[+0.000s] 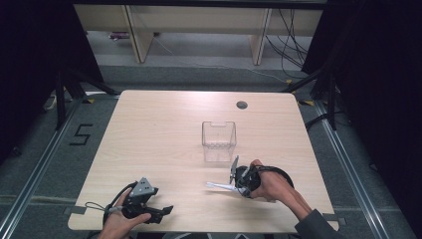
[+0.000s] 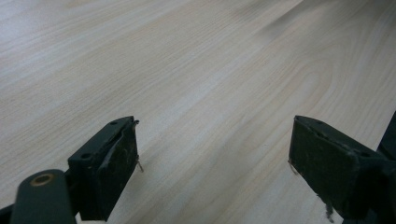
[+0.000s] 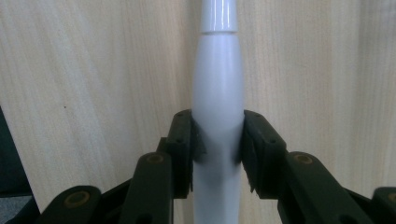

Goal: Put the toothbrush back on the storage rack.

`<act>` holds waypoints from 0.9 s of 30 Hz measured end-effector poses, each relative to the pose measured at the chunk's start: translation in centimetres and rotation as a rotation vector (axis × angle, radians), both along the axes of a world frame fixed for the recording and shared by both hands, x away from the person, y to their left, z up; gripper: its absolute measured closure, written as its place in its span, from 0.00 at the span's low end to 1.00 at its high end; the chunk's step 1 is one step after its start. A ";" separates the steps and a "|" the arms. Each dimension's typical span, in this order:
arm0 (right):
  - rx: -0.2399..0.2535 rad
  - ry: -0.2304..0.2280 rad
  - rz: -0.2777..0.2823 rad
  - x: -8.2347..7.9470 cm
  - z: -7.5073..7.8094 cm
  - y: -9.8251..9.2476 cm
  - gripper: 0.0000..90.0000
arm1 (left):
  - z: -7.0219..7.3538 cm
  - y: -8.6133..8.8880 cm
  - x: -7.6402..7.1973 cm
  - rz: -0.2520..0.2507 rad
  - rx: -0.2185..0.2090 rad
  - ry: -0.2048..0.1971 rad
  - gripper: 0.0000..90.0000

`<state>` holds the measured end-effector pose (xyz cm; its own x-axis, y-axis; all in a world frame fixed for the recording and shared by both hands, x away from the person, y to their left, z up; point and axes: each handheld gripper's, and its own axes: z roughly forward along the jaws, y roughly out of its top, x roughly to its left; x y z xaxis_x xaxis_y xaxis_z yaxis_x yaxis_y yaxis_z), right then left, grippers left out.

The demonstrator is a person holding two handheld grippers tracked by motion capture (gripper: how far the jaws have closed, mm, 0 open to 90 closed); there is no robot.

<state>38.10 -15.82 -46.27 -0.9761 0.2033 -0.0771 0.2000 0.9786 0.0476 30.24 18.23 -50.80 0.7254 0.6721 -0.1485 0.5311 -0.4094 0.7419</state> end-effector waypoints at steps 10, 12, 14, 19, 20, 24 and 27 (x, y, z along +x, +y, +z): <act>0.011 -0.040 -0.019 -0.4 1.2 0.2 0.74 | 0.0 0.1 0.1 -0.001 0.017 -0.005 0.17; 0.021 -0.053 -0.011 -0.3 1.6 0.0 0.74 | 0.0 0.0 0.0 -0.001 0.001 0.000 0.17; 0.041 -0.074 -0.040 -0.3 2.1 -0.3 0.74 | 0.0 0.1 0.1 -0.008 0.019 -0.009 0.17; 0.133 -0.122 -0.067 0.2 3.4 -1.4 0.74 | 0.0 0.1 0.1 -0.009 0.017 -0.001 0.17; 0.158 -0.134 -0.057 0.4 3.7 -1.6 0.74 | 0.0 0.1 0.1 -0.009 0.017 -0.001 0.17; 0.247 -0.161 -0.114 0.6 4.2 -2.4 0.74 | 0.0 0.1 0.1 -0.008 0.016 -0.001 0.17; 0.297 -0.179 -0.129 0.8 4.6 -3.0 0.74 | 0.0 0.1 0.1 -0.009 0.017 -0.001 0.17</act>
